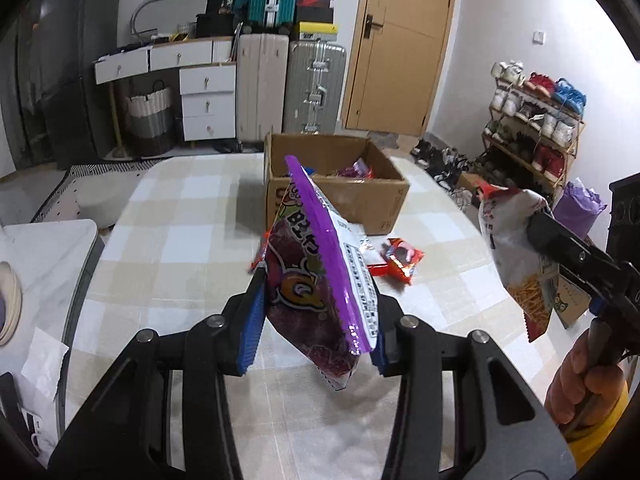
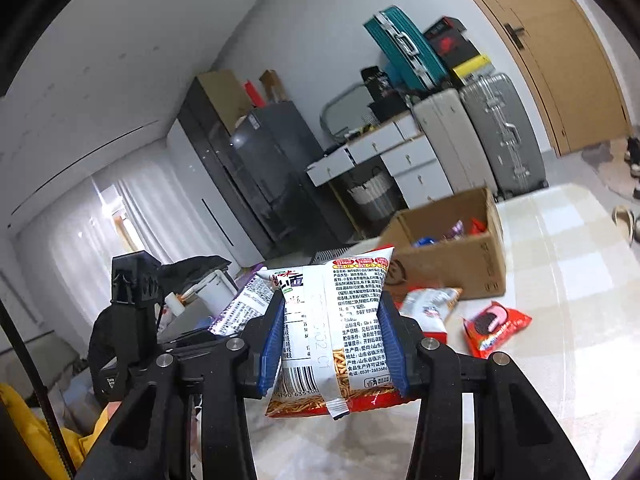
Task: Organize snacks
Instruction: 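Lift the purple candy bag and white snack bag and carry both over the box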
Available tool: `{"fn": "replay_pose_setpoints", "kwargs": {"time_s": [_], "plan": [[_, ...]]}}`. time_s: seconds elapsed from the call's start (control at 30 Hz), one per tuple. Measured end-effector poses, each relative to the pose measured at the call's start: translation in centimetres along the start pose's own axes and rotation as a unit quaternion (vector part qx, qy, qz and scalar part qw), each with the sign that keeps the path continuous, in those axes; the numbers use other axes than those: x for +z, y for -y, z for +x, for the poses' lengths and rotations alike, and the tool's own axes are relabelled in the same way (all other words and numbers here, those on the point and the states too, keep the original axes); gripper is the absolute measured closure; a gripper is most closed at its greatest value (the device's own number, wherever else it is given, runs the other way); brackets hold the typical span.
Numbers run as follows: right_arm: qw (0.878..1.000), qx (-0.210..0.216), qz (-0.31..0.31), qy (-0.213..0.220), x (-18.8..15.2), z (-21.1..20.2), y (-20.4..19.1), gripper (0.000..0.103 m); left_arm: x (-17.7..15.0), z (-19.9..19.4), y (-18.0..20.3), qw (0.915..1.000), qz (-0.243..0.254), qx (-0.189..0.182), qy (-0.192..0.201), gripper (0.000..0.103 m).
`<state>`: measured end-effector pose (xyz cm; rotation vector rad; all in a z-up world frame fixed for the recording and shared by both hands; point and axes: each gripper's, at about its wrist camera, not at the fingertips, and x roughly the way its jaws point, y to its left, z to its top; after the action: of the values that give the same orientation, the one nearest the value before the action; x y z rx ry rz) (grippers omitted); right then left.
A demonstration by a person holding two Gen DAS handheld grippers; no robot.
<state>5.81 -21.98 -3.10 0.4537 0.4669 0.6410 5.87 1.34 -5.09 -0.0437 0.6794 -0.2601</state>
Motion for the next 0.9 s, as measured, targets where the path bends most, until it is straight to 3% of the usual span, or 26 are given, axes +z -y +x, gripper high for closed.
{"fn": "replay_pose_setpoints", "kwargs": {"time_s": [0.3,0.47,0.53,0.7,0.9], "plan": [[1.000,-0.012,0.005,-0.004,-0.8,-0.9,-2.2,0.058,-0.1,-6.5,0.1,0.9993,0.016,-0.017,0.029,0.063],[1.000,-0.019,-0.004,0.001,-0.3,-1.3,-2.8,0.058,-0.2,-8.5,-0.5,0.9988,-0.001,-0.045,0.020,0.063],[1.000,-0.022,-0.011,0.003,0.3,-1.4,-3.1,0.058,0.3,-8.9,-1.0,0.9976,-0.012,-0.066,0.016,0.063],[0.999,-0.024,-0.021,0.000,2.5,-0.8,-3.2,0.058,1.6,-9.4,-1.8,0.9973,-0.016,-0.069,0.019,0.063],[0.998,-0.031,-0.047,-0.012,6.2,1.2,-3.0,0.058,4.0,-10.6,-1.4,0.9975,0.004,-0.051,0.049,0.063]]}}
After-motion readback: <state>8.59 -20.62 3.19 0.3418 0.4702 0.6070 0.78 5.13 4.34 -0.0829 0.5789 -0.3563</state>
